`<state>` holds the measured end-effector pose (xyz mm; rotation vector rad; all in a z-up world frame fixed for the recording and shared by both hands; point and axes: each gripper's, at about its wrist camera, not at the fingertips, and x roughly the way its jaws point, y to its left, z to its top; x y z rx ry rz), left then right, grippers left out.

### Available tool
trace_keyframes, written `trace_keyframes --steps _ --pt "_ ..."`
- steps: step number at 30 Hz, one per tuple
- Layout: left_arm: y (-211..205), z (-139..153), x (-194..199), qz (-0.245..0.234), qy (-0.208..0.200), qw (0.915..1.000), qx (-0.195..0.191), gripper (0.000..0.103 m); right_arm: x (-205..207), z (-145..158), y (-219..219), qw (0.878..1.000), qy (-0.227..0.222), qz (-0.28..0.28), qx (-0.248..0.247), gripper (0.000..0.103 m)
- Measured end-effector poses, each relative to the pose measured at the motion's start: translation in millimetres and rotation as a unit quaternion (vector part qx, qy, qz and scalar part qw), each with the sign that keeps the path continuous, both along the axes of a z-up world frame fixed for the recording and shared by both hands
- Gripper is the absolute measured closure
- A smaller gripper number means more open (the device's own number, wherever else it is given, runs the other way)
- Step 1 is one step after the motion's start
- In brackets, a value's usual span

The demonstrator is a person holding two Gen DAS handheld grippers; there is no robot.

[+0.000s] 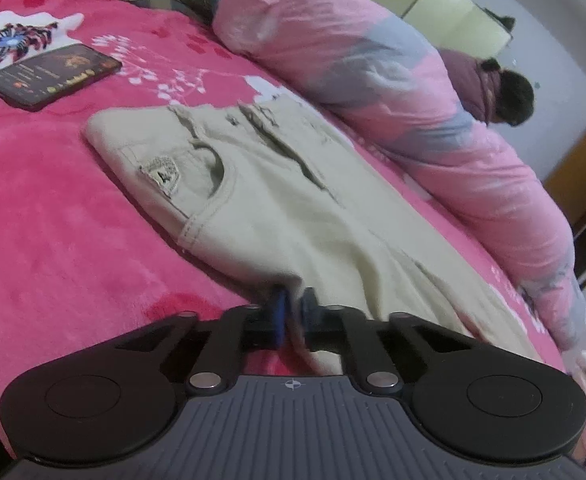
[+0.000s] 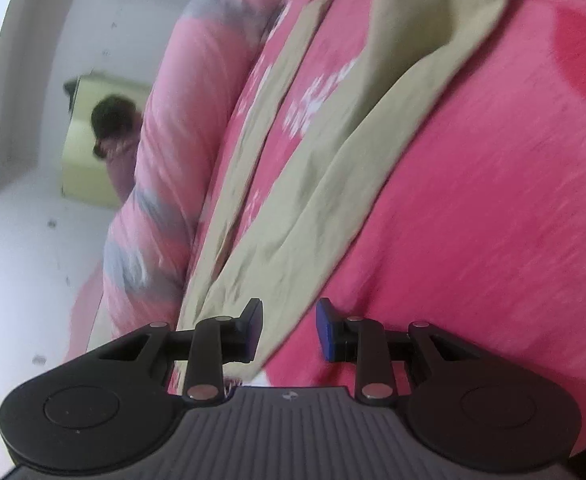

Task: Fold clothes

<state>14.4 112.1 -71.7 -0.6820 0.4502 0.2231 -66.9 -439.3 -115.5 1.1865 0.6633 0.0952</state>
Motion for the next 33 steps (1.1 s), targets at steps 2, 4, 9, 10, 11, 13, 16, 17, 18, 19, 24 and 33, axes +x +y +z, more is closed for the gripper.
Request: trace_keyframes --steps 2,4,9,10,11,13,16,17,18,19,24,33 --pt "2 13 -9 0.008 -0.019 0.9998 0.007 0.103 1 -1 -4 1.000 0.011 -0.009 0.000 0.073" --pt "4 26 -19 0.015 -0.038 0.9991 0.013 0.103 2 -1 -4 1.000 0.014 -0.012 -0.001 0.073" --pt "29 41 -32 0.015 -0.049 0.9986 -0.011 0.103 11 -2 -7 0.999 0.024 -0.023 -0.005 0.073" --pt "31 38 -32 0.011 -0.042 0.9990 -0.012 0.103 13 -2 -5 0.999 0.027 -0.024 -0.006 0.073" --pt "32 35 -32 0.007 -0.035 0.9993 -0.015 0.103 15 -2 -4 0.999 0.030 -0.026 -0.008 0.073" --pt "31 28 -32 0.000 -0.024 0.9995 -0.022 0.103 20 -2 -1 0.999 0.036 -0.029 -0.010 0.072" --pt "30 21 -36 -0.007 -0.016 0.9995 -0.025 0.103 17 3 1 0.999 0.042 -0.021 -0.010 0.070" --pt "31 20 -39 -0.009 -0.014 0.9995 -0.028 0.103 15 4 0 0.999 0.046 -0.021 -0.010 0.070" --pt "32 19 -41 -0.011 -0.012 0.9994 -0.030 0.103 14 4 0 0.999 0.047 -0.024 -0.011 0.070" --pt "34 18 -44 -0.012 -0.010 0.9994 -0.032 0.103 13 4 0 0.998 0.048 -0.027 -0.012 0.070" --pt "37 17 -53 -0.051 -0.019 0.9981 -0.027 0.103 23 0 -1 0.998 0.049 -0.050 -0.004 0.071" --pt "82 4 -53 -0.011 -0.024 0.9958 -0.088 0.053 25 -1 -3 0.996 0.063 -0.055 0.010 0.076"
